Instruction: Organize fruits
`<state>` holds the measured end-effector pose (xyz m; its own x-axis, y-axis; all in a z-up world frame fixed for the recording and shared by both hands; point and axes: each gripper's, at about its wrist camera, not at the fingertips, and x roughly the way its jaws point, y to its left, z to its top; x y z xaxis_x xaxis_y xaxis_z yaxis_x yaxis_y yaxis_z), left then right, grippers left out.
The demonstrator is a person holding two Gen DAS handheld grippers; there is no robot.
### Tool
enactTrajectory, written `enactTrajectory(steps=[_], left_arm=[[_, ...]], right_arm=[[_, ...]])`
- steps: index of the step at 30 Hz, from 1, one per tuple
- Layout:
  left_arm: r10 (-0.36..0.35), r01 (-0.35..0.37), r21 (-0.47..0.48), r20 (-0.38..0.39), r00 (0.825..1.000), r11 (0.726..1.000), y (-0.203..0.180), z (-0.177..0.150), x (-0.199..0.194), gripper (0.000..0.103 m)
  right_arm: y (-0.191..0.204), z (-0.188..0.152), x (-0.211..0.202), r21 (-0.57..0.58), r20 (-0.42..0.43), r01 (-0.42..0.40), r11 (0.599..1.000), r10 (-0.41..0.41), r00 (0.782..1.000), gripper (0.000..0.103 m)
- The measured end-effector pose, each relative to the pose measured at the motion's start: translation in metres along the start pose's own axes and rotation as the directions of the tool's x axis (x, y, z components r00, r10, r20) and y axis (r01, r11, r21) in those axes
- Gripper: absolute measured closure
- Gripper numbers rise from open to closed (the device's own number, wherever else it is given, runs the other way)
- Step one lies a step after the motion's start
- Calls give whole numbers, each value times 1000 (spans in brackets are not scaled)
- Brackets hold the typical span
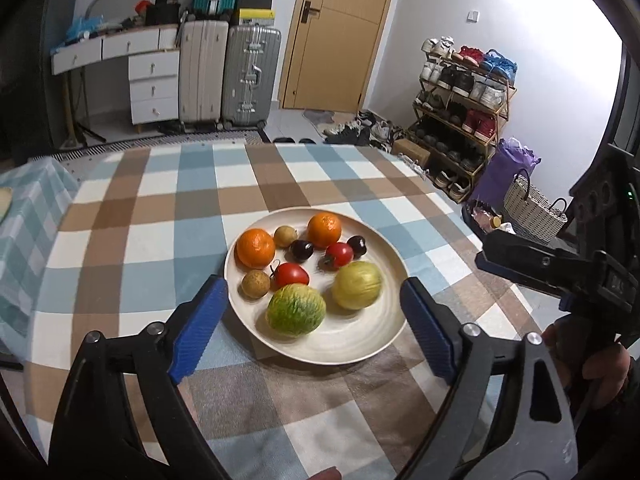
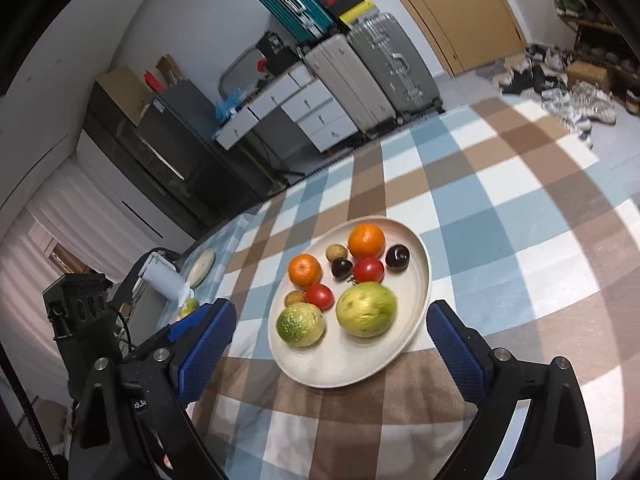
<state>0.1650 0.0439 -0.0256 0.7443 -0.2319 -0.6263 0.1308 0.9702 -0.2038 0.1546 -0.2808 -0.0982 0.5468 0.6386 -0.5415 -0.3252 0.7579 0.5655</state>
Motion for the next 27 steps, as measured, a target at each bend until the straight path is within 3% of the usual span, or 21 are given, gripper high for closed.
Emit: enactTrajectory(steps=[3, 8, 14, 19, 24, 27], left_arm=[[18, -18, 8, 37, 999, 1000, -8, 1, -20, 1], [36, -37, 12, 92, 995, 999, -20, 2, -51, 1], [75, -78, 12, 179, 981, 997, -33, 0, -89, 1], [138, -139, -17, 306, 942, 990, -38, -5, -126, 1], [209, -224, -15, 421, 883, 975, -48, -15, -159, 1], [218, -248, 6, 459, 861, 969, -57, -21, -174, 1]], right_arm=[[12, -2, -20, -43, 51, 8, 999, -6, 999, 4], [30, -8, -46, -111, 126, 36, 993, -22, 992, 1], [55, -19, -75, -219, 246, 104, 970, -48, 968, 0], [71, -33, -94, -308, 349, 163, 937, -48, 936, 0], [85, -48, -112, -361, 482, 275, 891, -74, 873, 0], [94, -57, -117, -392, 539, 332, 858, -79, 839, 0]])
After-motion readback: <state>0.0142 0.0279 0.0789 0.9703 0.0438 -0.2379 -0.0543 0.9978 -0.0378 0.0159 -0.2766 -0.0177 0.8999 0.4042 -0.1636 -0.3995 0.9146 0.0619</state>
